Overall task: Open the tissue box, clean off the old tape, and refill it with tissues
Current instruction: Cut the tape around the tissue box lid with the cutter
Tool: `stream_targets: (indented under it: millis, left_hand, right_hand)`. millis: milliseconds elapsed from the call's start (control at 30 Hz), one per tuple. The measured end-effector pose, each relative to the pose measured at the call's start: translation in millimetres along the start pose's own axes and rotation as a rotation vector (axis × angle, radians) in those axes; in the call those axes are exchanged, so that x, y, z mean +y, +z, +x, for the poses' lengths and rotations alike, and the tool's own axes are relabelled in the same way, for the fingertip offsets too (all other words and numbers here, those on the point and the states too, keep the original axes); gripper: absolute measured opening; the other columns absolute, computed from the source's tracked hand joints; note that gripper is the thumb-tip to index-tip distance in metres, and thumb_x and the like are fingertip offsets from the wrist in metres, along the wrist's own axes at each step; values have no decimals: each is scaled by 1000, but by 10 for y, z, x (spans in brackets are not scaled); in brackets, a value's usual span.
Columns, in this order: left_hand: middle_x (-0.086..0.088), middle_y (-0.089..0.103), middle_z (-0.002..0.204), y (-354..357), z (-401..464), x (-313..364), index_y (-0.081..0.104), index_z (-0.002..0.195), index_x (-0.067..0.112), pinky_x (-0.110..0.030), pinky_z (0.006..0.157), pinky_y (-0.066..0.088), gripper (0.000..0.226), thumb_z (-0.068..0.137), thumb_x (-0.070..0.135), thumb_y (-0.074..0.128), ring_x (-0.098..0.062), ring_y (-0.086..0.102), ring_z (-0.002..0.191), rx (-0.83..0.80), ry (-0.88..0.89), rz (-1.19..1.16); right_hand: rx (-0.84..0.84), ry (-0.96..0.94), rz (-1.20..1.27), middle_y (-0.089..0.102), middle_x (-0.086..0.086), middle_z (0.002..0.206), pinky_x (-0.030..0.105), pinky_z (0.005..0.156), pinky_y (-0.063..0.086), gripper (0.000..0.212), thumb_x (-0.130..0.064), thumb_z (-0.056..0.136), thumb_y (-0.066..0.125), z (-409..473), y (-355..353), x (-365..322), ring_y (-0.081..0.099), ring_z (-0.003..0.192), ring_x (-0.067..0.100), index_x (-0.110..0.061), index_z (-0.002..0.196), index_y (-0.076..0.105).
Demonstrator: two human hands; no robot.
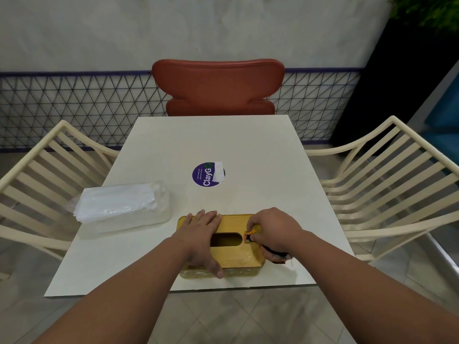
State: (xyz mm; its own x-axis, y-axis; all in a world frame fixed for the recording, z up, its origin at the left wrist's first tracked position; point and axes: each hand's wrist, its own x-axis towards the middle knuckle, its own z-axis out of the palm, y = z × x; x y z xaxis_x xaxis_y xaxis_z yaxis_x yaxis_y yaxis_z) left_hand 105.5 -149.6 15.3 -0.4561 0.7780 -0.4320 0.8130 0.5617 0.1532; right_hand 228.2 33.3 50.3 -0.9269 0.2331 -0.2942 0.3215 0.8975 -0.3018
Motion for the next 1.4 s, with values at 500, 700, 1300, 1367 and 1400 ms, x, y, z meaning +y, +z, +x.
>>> stream_targets:
  millis: [500,700,1300,1367,1400]
  left_hand:
    - [5,-8,160,7,13,-15,-9,151,25,-48,119,-5,143,47,79,72,-22,-12,146,-6,1,7]
    - [5,-9,160,-1,7,-9,-10,151,25,-49,118,-6,141,49,78,71,-22,-13,146,-14,7,7]
    - [5,-9,160,29,24,-28,-10,151,26,-49,119,-4,140,49,80,69,-23,-12,146,-11,12,23]
    - [5,-9,160,18,19,-26,-10,151,26,-50,118,-4,140,49,79,70,-23,-12,146,-15,13,23]
    - [5,-9,160,14,18,-27,-10,151,26,-50,118,-5,140,50,79,70,-23,-12,146,-18,13,21]
  right_hand:
    - [-9,29,154,63,-6,102,30,72,50,19,-37,86,68,-248,199,-65,58,87,13,-34,105,69]
    - [67,112,83,61,-9,114,27,80,48,22,-37,92,61,-425,281,23,56,99,12,-35,113,65]
    - [64,53,134,59,-8,120,27,86,47,25,-38,93,60,-447,495,-416,55,104,15,-36,118,63]
    - [59,80,149,59,-9,119,27,86,47,24,-39,92,61,-477,462,-340,55,103,13,-36,116,64]
    - [63,104,158,60,-9,119,27,86,48,24,-39,91,62,-495,434,-274,55,103,13,-36,115,64]
